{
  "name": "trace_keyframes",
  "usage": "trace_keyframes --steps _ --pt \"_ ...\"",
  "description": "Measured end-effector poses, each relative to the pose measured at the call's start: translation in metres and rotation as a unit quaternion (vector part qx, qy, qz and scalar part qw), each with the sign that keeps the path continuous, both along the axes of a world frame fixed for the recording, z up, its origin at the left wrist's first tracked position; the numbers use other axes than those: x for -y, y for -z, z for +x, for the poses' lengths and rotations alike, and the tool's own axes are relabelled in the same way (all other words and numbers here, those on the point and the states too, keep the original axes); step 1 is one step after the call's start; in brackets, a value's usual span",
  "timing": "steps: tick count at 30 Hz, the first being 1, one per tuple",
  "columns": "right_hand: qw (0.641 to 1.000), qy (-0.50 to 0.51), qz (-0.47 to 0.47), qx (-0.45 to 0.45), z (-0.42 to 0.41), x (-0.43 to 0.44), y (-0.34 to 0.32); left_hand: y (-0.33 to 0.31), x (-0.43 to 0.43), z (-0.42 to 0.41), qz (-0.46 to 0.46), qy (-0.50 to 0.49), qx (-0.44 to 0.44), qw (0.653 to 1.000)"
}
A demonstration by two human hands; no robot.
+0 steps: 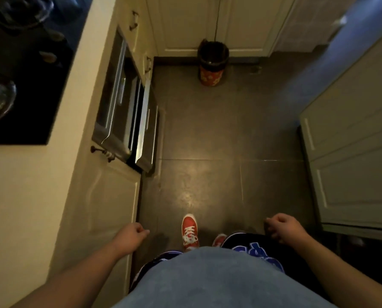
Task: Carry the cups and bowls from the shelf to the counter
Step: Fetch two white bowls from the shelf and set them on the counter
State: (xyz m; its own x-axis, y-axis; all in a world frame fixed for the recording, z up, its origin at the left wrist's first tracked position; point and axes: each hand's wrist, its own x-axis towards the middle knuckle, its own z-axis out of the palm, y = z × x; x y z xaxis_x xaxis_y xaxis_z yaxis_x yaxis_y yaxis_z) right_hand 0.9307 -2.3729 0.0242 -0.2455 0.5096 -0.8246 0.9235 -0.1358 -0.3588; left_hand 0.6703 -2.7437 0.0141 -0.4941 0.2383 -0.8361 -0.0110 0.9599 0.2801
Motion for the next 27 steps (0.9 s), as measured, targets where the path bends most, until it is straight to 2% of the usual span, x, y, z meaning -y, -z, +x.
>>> trace_keyframes --steps 7,14,22,27 --pt "0.993 0.104 -0.009 0.053 0.008 -0.072 0.017 0.001 -0.180 -0.090 0.066 0.077 -0.014 0.995" --pt "0.990 0.122 -0.036 0.064 -0.030 -0.183 0.035 0.001 -0.332 -0.148 0.075 0.116 0.004 0.990" --pt "0.998 0.046 -0.016 0.045 -0.139 -0.321 0.032 -0.020 -0.400 -0.203 0.040 0.086 0.023 0.995" --pt "1.000 0.027 0.002 0.008 -0.226 -0.410 0.036 -0.008 -0.429 -0.251 -0.012 0.065 0.029 0.997"
